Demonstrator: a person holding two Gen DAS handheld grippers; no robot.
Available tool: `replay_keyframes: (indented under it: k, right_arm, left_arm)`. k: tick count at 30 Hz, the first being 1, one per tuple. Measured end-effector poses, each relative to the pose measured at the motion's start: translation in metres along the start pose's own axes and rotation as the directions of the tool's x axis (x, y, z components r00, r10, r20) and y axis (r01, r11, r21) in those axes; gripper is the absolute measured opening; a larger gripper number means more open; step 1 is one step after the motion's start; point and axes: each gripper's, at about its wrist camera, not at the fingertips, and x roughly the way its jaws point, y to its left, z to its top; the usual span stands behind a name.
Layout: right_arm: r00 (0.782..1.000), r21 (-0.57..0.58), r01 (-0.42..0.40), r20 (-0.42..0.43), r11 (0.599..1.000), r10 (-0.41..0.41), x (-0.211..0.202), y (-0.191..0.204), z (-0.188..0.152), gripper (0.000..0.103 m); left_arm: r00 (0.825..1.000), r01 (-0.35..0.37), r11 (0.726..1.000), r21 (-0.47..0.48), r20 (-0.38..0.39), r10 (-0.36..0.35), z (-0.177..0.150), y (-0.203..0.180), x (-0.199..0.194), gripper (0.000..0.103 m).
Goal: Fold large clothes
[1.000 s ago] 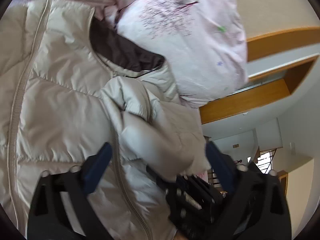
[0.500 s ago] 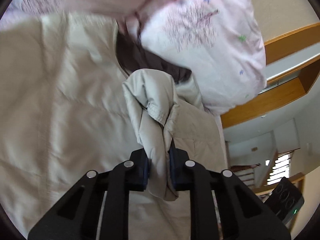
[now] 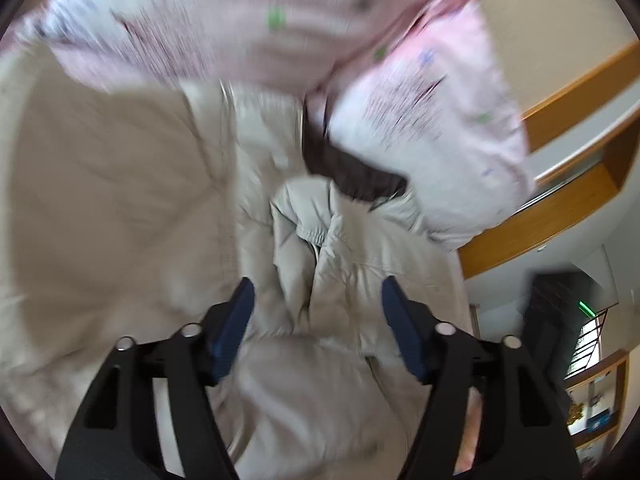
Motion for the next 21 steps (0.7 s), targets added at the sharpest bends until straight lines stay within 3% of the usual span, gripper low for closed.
replay_keyframes:
  k: [4, 6, 9, 11, 13, 17, 21]
  right_arm:
    - [0.994, -0.045, 0.048, -0.096, 0.998, -0.052, 0.042, 0.018, 0.002, 0.015]
    - [0.983, -0.059, 0.094, -0.15, 0.994, -0.102, 0.065, 0.017, 0.0, 0.016]
    - [0.983, -0.069, 0.11, -0.143, 0.992, -0.118, 0.069, 0.017, 0.0, 0.016]
    - [0.987, -0.029, 0.072, -0.145, 0.997, -0.076, 0.056, 0.018, 0.001, 0.024]
    - [0.992, -0.007, 0.043, -0.118, 0.999, -0.044, 0.041, 0.018, 0.0, 0.06]
    - [0.998, -0.025, 0.026, -0.058, 0.999, -0.028, 0.012, 0.021, -0.004, 0.063]
    - [0.996, 0.007, -0.011, -0.086, 1.0, 0.012, 0.006, 0.015, -0.013, 0.063]
  left_arm:
    - [0.988, -0.033, 0.999, -0.002, 0.149, 0.033, -0.028, 0.03, -0.086, 0.076]
    - [0.974, -0.078, 0.996, -0.045, 0.209, 0.086, -0.042, 0.05, -0.119, 0.076]
    - [0.94, -0.137, 0.983, -0.125, 0.297, 0.169, -0.068, 0.091, -0.17, 0.076]
    - [0.91, -0.179, 0.961, -0.21, 0.337, 0.243, -0.081, 0.123, -0.199, 0.076]
    - [0.877, -0.196, 0.922, -0.333, 0.361, 0.316, -0.091, 0.158, -0.222, 0.075]
    - [0.834, -0.161, 0.847, -0.506, 0.389, 0.39, -0.098, 0.211, -0.244, 0.071]
    - [0.831, -0.06, 0.798, -0.6, 0.413, 0.373, -0.093, 0.247, -0.25, 0.064]
